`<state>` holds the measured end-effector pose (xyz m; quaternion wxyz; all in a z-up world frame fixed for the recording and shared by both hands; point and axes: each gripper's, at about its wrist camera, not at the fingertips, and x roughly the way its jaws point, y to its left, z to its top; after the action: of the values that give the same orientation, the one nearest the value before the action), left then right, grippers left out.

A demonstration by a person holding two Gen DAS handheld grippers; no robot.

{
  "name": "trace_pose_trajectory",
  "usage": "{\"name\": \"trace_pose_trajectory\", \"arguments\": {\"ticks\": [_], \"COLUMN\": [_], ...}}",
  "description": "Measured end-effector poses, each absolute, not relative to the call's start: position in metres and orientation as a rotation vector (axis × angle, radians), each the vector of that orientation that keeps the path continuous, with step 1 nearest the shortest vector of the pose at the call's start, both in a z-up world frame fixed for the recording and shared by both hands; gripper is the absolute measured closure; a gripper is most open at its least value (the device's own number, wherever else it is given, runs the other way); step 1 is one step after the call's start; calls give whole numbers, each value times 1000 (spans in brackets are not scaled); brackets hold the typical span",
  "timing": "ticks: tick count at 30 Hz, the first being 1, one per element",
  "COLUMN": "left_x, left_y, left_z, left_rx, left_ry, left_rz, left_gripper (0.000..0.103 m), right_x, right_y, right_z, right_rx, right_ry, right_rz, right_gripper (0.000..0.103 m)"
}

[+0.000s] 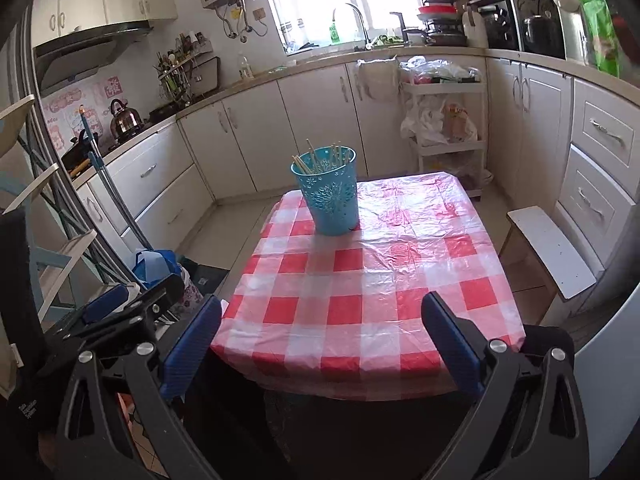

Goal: Organize utensils

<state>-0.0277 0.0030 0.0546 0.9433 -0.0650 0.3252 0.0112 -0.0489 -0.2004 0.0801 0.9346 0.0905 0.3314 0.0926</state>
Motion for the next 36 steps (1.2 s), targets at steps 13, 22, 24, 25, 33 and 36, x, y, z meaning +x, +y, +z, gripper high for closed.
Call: {"name": "trace_pose_trajectory", "arguments": {"ticks": [13,22,24,25,33,36], "left_x": [-85,-115,-119,-120,-135,-137], "left_y": [5,-3,-4,-5,-5,-6], "left_z": [66,79,82,83,88,89], "left_rx": [-95,-97,-92,-91,-96,-91], "left_ry": [623,582,576,573,557,554], "left_rz": [67,54,51,50,44,41], "left_gripper": [8,8,8,8,8,8], "right_x": [-106,-139,-143,-145,-158,-161], "right_y": [-180,-190,-192,-193,-192,-193], "right_z": [85,94,98,99,105,106], "right_rx": [102,104,107,110,110,110], "right_ry": [622,585,575,567,544,535], "right_rz": [226,205,197,195,203,201], "right_gripper": [7,7,7,7,7,7]}}
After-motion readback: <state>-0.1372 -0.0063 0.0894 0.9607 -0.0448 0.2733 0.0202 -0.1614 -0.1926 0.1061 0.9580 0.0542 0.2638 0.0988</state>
